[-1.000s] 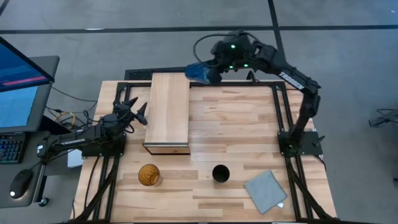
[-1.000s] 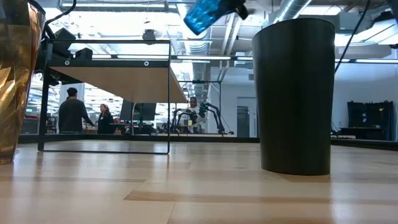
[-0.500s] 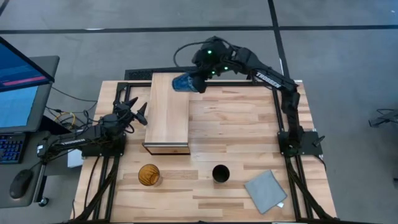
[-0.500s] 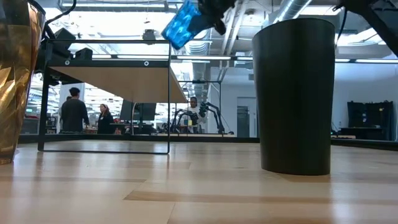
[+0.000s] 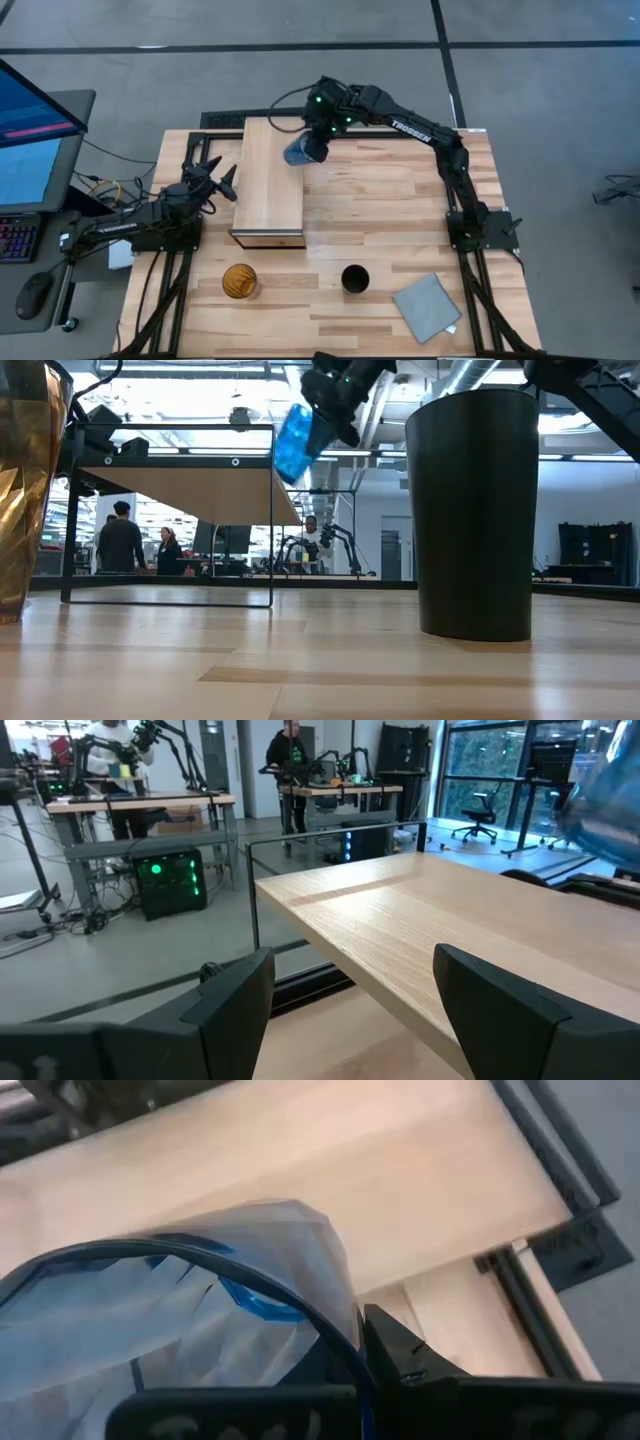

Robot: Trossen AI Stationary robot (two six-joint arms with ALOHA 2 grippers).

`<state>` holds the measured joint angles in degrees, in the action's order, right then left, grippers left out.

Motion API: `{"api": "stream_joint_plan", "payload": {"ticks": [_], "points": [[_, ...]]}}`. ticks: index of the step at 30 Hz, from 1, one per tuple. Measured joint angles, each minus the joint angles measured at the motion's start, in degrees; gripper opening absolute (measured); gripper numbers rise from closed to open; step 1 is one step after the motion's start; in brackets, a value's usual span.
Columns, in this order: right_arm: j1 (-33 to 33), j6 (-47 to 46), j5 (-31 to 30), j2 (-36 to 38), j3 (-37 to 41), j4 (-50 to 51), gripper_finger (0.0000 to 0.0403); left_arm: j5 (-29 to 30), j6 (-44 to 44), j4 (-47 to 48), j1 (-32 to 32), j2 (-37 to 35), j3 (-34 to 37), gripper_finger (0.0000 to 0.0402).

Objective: Stack small to large cups/mugs on shelf
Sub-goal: Put the blue cup on the shelf

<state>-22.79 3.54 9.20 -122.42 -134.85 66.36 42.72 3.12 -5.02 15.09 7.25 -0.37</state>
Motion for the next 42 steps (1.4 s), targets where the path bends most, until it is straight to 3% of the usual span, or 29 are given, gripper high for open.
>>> {"api": "stream_joint_plan", "payload": {"ticks": [26,42], "points": [[1.0,2.1,-0.2,-2.7,0.2,1.3,0.0021,0.0,-0.5,0.0,0.0,0.0,0.0,0.0265],[1.5,2.9,-0.2,-2.7,0.2,0.0,0.0063,0.0,-0.5,0.0,0.0,0.0,0.0,0.0265]]}}
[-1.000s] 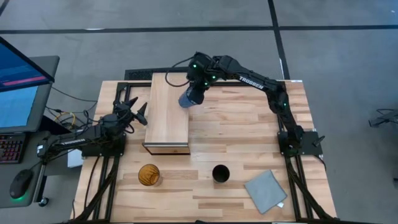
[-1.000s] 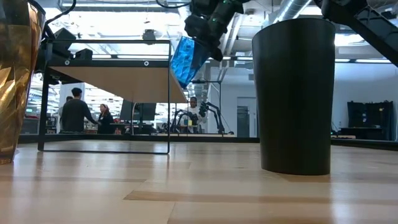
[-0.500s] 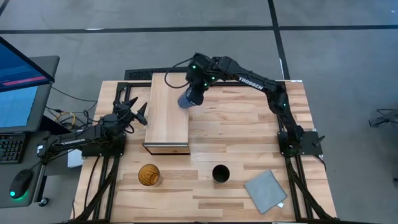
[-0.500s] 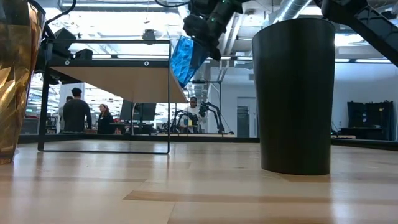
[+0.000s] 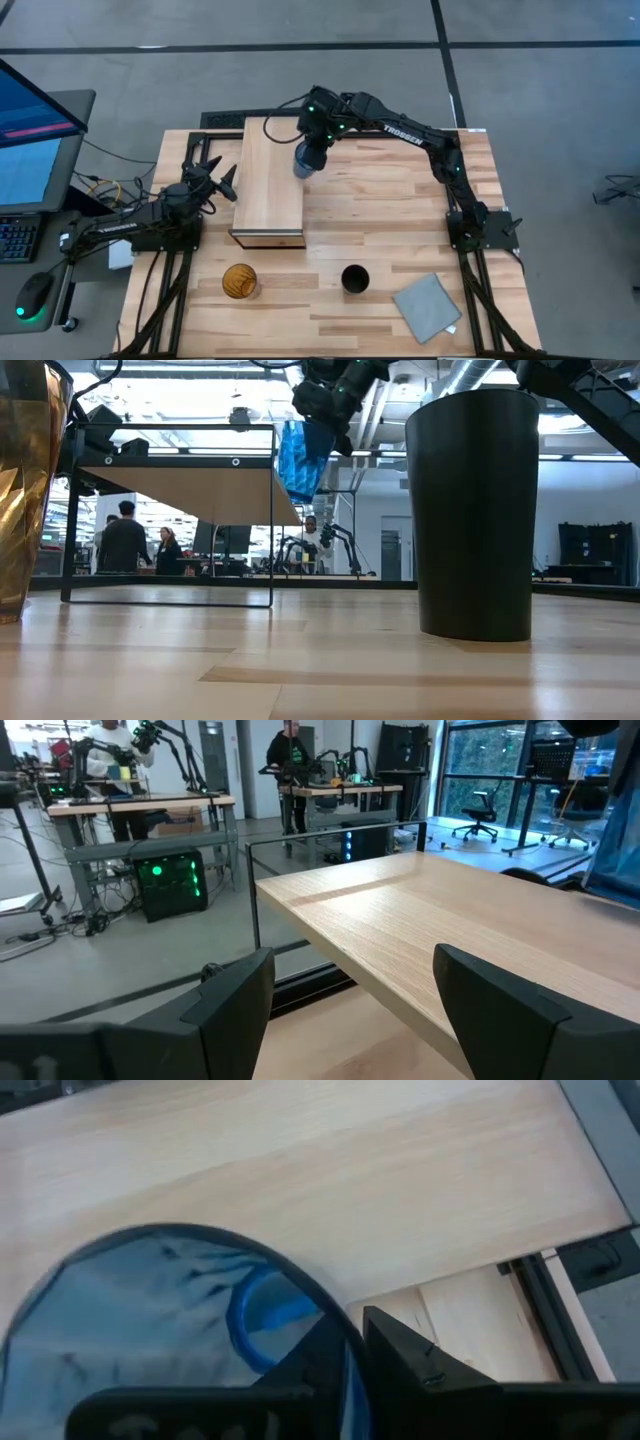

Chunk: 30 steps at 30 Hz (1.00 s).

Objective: Stack small to large cups/mugs on shelf
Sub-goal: Put the blue cup on the shelf

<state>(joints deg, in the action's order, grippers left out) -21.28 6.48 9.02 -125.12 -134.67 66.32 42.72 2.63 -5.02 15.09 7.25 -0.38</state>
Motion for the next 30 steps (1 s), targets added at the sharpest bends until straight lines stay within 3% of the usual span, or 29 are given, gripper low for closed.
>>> {"api": "stream_joint_plan", "payload": {"ticks": [13,30], "points": [[0.3,0.0,0.1,0.0,0.0,-5.8,0.0117,0.0,-0.3,0.0,0.0,0.0,0.0,0.0265],[0.3,0.0,0.2,0.0,0.0,-8.6,0.0141,0.0,-0.5,0.0,0.0,0.0,0.0,0.0265]]}}
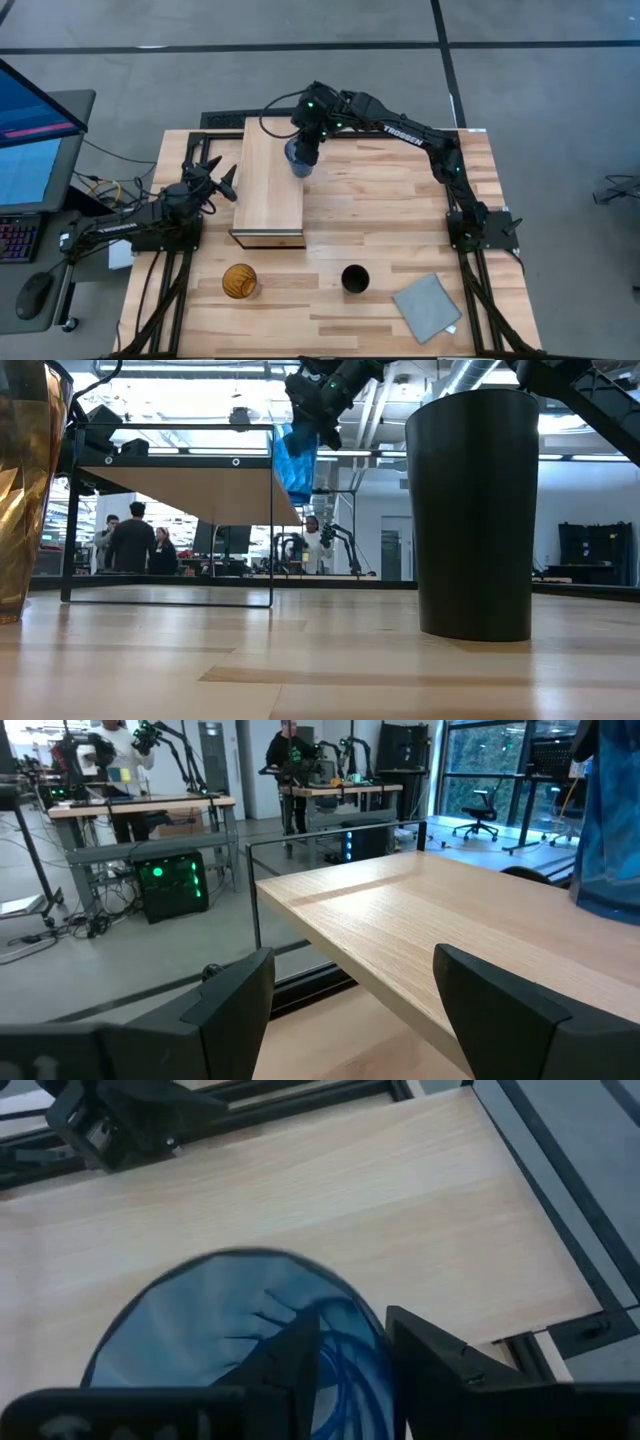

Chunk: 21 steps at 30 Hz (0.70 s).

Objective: Stack small to large cups/mugs on shelf
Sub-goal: Put the blue cup on the shelf

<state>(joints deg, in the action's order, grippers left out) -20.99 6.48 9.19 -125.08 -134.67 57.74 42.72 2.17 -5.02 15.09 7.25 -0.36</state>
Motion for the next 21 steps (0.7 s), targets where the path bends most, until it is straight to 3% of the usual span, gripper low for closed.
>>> {"api": "stream_joint_plan", "payload": {"ticks": [10,21], "points": [[0.0,0.0,0.0,0.0,0.0,-0.9,0.0166,0.0,0.0,0.0,0.0,0.0,0.0,0.0265],[0.8,-0.5,4.3,-0.6,0.0,-5.1,0.0162,0.0,0.0,0.0,0.0,0.0,0.0,0.0265]]}}
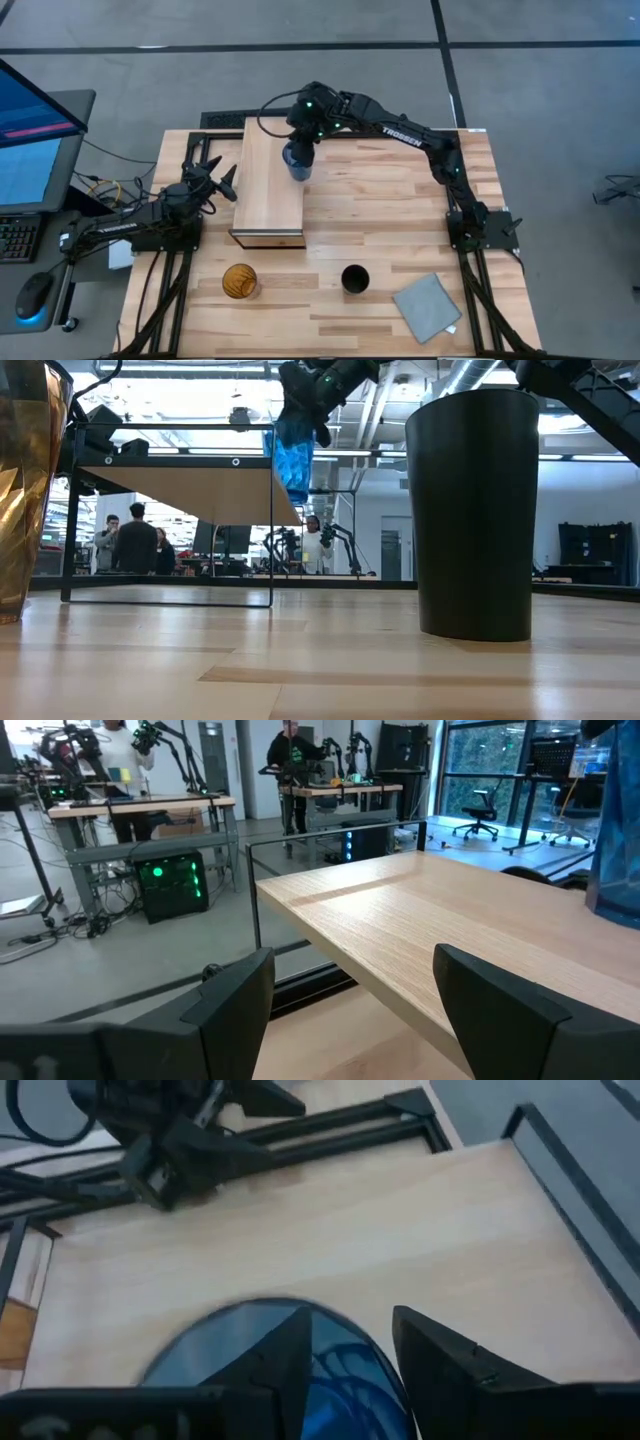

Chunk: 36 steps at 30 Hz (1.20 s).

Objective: Stack small to large cups/mugs on shelf
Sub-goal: Put the blue cup on the shelf

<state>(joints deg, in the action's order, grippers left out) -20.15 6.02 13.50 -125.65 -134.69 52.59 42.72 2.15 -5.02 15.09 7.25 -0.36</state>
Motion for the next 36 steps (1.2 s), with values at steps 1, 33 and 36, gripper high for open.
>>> {"api": "stream_joint_plan", "payload": {"ticks": [1,33,36], "points": [[0.1,0.0,0.0,-0.2,0.0,0.4,0.0162,0.0,0.0,0.0,0.0,0.0,0.0,0.0265],[2.9,0.0,2.3,-3.3,-0.3,-7.7,0.0173,0.0,0.6,0.0,0.0,0.0,0.0,0.0265],[2.9,-0.7,3.2,-3.3,-0.3,-9.0,0.0173,0.0,0.5,0.0,0.0,0.0,0.0,0.0265]]}}
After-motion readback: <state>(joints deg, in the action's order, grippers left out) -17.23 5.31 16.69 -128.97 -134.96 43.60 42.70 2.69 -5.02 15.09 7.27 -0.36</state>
